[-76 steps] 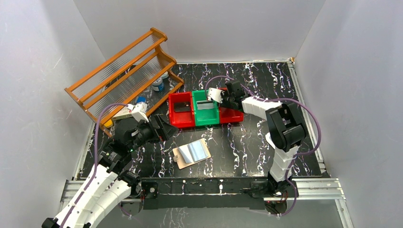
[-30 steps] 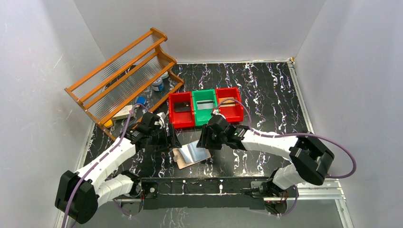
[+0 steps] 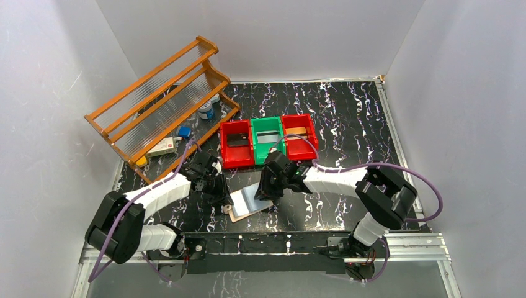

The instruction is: Take the credit cards out of the card holder

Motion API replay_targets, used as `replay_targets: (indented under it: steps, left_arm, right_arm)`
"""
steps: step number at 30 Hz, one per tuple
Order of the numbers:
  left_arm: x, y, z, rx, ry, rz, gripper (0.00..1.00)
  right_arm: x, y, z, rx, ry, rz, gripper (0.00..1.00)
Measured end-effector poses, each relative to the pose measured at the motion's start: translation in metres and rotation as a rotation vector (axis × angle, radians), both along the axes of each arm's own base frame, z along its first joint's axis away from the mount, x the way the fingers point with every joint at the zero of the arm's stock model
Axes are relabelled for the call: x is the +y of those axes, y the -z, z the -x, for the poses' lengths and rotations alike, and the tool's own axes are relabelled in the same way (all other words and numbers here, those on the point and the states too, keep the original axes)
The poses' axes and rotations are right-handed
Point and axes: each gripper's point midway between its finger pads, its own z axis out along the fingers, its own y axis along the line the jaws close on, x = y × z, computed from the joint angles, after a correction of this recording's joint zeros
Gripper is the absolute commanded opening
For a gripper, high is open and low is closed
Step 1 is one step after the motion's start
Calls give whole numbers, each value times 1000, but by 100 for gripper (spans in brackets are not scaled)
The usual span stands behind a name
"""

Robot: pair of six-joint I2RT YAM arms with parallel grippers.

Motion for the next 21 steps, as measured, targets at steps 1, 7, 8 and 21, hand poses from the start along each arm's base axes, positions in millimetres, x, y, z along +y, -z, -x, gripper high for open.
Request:
replay_targets:
  steps: [1,7,8,21]
  left_arm:
    - [0,0,0,0,1,1,9]
    - [-1,1,0,1,6,3,3]
    - [-2,0,0,-1,7,6,2]
    - [-7,-1,-4,-23,14,31,0]
  right_arm:
    - [1,0,0,2,-3,-3,34]
    - [9,-7,3,9,-27,-51,35]
    - [11,-9,4,10,-34,-62,36]
    - [55,-18,18,101,-192,-246,49]
